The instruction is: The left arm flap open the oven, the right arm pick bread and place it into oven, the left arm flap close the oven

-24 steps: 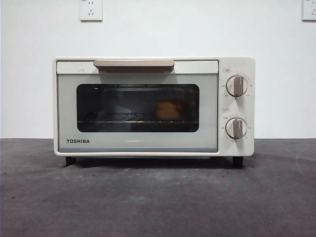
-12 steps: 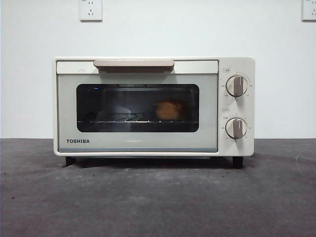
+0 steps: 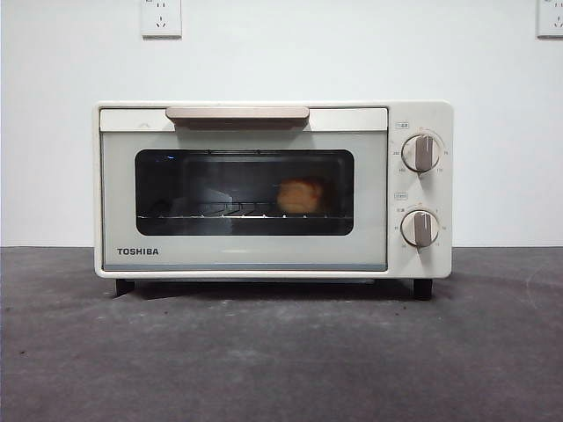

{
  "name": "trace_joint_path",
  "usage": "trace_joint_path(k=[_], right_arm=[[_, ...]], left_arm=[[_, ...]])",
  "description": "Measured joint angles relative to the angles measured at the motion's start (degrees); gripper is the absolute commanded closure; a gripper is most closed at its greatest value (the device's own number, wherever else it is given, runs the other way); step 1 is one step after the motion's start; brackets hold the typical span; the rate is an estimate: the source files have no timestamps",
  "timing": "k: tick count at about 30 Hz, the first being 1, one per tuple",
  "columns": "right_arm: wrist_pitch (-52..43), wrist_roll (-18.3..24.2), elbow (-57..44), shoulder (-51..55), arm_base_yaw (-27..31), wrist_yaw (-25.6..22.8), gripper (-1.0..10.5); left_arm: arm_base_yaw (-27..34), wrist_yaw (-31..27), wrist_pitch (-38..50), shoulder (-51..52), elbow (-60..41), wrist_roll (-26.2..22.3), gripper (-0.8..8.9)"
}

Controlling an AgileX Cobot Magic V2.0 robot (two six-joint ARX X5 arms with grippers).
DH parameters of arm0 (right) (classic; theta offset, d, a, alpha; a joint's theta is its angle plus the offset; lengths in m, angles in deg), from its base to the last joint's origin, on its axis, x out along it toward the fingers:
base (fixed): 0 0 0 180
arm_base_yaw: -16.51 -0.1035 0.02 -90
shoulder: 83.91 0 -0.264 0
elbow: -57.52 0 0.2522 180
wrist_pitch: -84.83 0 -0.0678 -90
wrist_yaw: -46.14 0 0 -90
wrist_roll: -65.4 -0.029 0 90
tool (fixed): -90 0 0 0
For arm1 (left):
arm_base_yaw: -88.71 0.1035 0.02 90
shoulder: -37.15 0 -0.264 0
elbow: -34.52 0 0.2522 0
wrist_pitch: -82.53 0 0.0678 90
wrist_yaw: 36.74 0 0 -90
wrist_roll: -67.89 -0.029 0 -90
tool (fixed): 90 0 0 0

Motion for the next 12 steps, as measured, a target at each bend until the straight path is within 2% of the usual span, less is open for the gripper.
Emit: trace_joint_path(k=[3, 7, 12], right_arm=[[-2.75, 3.76, -5.68, 3.93, 8.83, -0.35, 9.3], [-15.04, 9.09, -17.81, 9.92, 18.69, -0.37, 9.3], [-30.47, 11.08, -32.63, 15.47, 24.83, -1.88, 9.3]], left_arm=[[0.00, 0.00, 0.00, 0.00, 0.00, 0.00, 7.97], [0.00, 0.00, 0.00, 0.00, 0.00, 0.00, 7.97], [0.00, 0.00, 0.00, 0.00, 0.00, 0.00, 7.97]])
